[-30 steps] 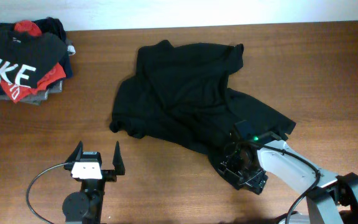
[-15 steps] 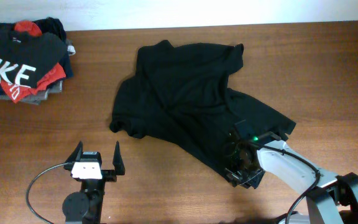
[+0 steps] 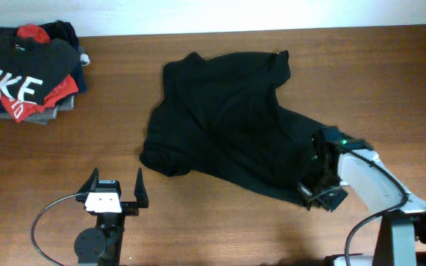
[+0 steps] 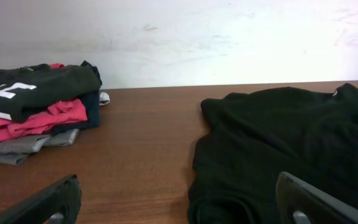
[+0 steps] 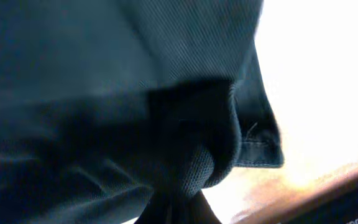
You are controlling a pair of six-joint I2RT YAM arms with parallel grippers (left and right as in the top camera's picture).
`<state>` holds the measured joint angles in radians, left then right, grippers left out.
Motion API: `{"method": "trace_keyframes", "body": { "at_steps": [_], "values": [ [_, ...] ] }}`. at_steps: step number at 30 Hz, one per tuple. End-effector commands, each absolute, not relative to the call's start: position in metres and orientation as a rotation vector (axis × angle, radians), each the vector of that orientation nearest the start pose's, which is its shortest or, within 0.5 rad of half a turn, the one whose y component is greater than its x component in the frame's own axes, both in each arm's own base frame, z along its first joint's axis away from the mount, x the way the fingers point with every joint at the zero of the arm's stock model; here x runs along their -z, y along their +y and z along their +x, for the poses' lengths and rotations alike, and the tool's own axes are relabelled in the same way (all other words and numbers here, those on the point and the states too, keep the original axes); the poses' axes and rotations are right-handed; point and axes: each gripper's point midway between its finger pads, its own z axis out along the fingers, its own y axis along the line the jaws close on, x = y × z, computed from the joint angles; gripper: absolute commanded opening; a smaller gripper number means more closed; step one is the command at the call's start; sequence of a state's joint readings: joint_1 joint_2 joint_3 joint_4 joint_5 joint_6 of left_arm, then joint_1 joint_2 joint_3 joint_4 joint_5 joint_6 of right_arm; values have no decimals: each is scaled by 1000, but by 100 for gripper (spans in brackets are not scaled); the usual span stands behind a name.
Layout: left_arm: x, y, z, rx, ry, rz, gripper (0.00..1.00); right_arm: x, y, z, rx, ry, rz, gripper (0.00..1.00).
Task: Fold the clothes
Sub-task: 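Grasp the lower right hem of the black shirt with the right gripper, then grasp the lower left hem of the shirt with the left gripper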
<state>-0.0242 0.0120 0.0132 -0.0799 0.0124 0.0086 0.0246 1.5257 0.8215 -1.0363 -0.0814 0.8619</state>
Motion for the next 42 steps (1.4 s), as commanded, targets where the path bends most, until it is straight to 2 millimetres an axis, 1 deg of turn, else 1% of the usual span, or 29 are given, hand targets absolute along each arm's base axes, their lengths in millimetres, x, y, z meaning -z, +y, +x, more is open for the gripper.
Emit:
{"method": "trace_keyframes", "body": {
  "at_steps": [1, 8, 13, 25, 27, 29, 31, 33, 35, 37, 40, 41, 42],
  "values": [
    [-157, -12, 245, 26, 1650, 69, 99, -33, 7, 211, -1, 2997, 1317, 6],
    [-157, -12, 245, 26, 1650, 69, 99, -34, 6, 214, -5, 2987, 1319, 7],
    [-157, -12, 245, 26, 1650, 69, 99, -34, 6, 216, -11, 2981, 1317, 4],
    [-157, -11, 245, 17, 1650, 66, 99, -34, 6, 218, -18, 2971, 1313, 4],
    [-166, -11, 246, 19, 1615, 66, 99, -34, 6, 219, -19, 2969, 1312, 5],
    [-181, -17, 246, 57, 1550, 76, 99, -34, 6, 219, -20, 2967, 1311, 6],
    [-200, -32, 243, 122, 1471, 149, 99, -34, 6, 220, -23, 2965, 1310, 6],
    [-207, -42, 240, 163, 1437, 196, 99, -33, 6, 221, -26, 2960, 1308, 7],
    [-202, -44, 241, 215, 1466, 168, 99, -33, 6, 224, -33, 2951, 1304, 8],
    [-187, -46, 243, 295, 1538, 108, 99, -33, 6, 227, -41, 2941, 1299, 9],
    [-171, -58, 243, 411, 1632, 106, 99, -33, 7, 230, -59, 2935, 1296, 11],
    [-167, -63, 244, 448, 1689, 108, 99, -33, 9, 230, -76, 2939, 1298, 11],
    [-167, -64, 245, 455, 1723, 107, 99, -33, 10, 230, -85, 2940, 1298, 11]
  ]
}}
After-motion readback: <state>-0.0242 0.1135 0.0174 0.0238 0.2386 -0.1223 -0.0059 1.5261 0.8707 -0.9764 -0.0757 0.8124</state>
